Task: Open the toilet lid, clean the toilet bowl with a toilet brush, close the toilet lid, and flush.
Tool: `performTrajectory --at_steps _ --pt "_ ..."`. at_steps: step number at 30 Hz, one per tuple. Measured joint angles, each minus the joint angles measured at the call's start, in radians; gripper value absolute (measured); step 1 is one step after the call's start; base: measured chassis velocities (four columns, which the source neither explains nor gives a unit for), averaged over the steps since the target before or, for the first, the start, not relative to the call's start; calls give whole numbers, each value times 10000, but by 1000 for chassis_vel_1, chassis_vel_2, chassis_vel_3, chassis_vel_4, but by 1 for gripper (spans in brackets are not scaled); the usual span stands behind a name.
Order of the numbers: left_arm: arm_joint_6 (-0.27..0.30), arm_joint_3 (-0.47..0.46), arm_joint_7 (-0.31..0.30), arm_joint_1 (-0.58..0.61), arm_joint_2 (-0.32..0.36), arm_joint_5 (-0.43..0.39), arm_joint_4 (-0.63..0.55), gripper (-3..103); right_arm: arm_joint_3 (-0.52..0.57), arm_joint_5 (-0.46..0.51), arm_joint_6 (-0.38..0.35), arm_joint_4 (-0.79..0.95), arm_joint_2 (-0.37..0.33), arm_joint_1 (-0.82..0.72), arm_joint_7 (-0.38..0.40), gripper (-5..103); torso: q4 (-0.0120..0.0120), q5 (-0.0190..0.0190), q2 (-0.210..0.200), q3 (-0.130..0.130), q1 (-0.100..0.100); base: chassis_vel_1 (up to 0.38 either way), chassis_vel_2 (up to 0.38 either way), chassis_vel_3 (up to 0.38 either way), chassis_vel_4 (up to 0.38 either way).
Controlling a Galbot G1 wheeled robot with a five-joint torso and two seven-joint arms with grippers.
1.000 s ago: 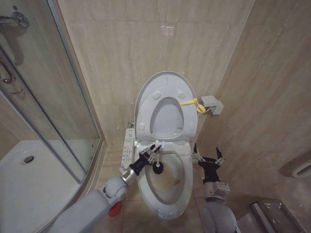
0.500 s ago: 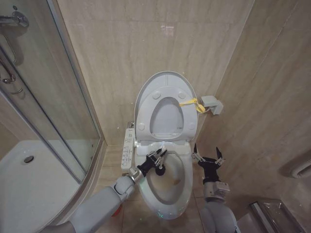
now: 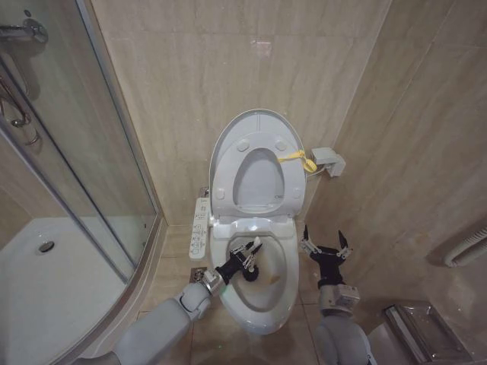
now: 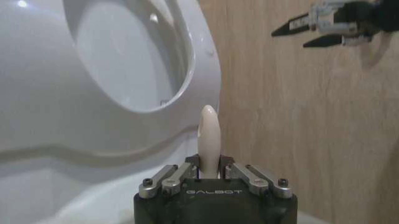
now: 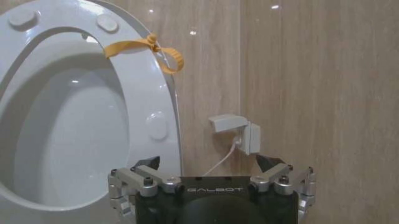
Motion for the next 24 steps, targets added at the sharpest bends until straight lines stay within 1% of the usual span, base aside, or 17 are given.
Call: performTrajectory --at_steps 11,16,19,21,24 --pt "-306 -253 120 5 -209 263 772 20 0 0 0 0 0 -1 0 100 -2 -1 1 -1 -3 12 -20 -12 16" --pt "-408 -463 10 -180 -313 409 732 20 0 0 0 0 0 -1 0 100 2 -1 0 0 -2 0 0 0 0" --pt "-547 -658 -129 -429 -455 823 604 20 -1 0 0 0 0 -1 0 100 0 1 0 0 -1 0 0 0 0" --pt "-563 -684 -148 -490 -499 886 560 20 0 0 0 0 0 -1 0 100 0 0 0 0 -1 0 0 0 0" --pt "-565 -708 -176 -689 -787 937 490 20 0 0 0 0 0 0 0 100 -1 1 0 0 -1 0 0 0 0"
